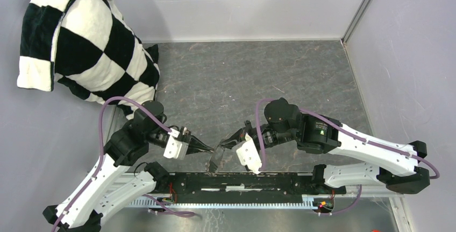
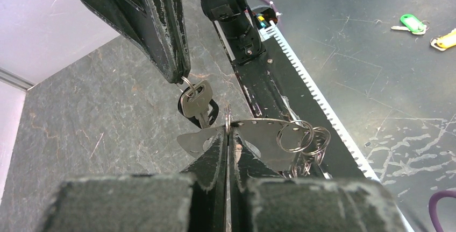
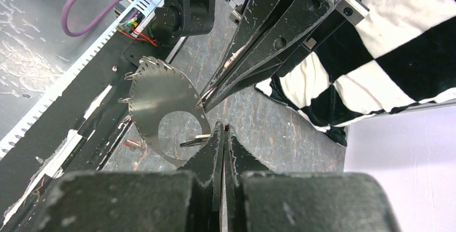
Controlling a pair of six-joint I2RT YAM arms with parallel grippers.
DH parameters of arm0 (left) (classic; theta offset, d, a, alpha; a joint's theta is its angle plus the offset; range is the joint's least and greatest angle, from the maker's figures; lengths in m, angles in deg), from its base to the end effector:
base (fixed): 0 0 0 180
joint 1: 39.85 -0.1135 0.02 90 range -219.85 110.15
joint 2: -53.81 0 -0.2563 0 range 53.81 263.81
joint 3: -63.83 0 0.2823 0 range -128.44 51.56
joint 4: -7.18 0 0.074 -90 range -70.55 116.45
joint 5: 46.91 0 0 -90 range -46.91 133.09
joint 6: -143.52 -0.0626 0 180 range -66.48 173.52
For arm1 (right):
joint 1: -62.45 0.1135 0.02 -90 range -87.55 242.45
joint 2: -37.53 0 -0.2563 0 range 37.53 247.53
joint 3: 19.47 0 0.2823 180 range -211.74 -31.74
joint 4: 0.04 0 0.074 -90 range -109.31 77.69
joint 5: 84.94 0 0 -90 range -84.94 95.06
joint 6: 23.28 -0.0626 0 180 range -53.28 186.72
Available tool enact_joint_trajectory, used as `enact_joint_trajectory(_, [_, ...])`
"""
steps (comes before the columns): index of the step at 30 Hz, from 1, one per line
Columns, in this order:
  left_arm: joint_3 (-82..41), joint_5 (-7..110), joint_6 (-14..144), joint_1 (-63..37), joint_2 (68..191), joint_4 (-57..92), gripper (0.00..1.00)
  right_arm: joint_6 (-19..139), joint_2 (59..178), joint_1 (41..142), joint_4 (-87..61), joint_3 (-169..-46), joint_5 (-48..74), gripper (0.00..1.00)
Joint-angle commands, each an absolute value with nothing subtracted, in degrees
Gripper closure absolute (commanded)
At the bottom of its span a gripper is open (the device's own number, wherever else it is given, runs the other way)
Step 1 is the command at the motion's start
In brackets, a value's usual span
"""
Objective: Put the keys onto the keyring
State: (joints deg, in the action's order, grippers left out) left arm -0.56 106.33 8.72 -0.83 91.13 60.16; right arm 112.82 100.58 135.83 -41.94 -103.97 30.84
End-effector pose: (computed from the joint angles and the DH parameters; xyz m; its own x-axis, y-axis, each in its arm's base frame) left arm 0.0887 -0.1438 0.3527 0.3985 0.0854 -0.9132 0.8831 -0.3044 0.3570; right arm 0.0565 0.2845 0.3997 0.6364 -0.1364 -0.7592 -0.7511 -0.3334 -0.5698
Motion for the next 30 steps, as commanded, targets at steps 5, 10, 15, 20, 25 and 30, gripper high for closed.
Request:
enact_joint_trajectory(5, [-1.61,106.60,9.78,-0.83,90.15,59.44,0.98,112.24,100.03,136.10,-40.17,-105.69,30.74,1.00])
enact_joint_trajectory(10, [-1.39,106.71,9.91,-0.83,89.89,59.59,0.98,112.29,99.94,136.06,-39.91,-105.34,30.62,1.00])
enact_joint_trajectory(15, [-1.18,106.64,10.33,-0.83,89.66,59.59,0.98,112.42,99.40,136.06,-39.14,-105.38,30.44,1.00])
enact_joint_trajectory(20, [-0.70,106.22,11.18,-0.83,88.00,59.54,0.98,112.95,99.62,136.01,-38.81,-105.07,31.55,1.00])
enact_joint_trajectory(25, [-1.24,107.38,11.59,-0.83,88.16,59.62,0.98,112.95,100.05,135.98,-38.52,-105.70,32.03,1.00])
enact_joint_trajectory(30, [-1.17,107.60,11.42,-0.83,88.04,59.62,0.98,112.81,100.01,136.05,-38.08,-105.63,33.12,1.00])
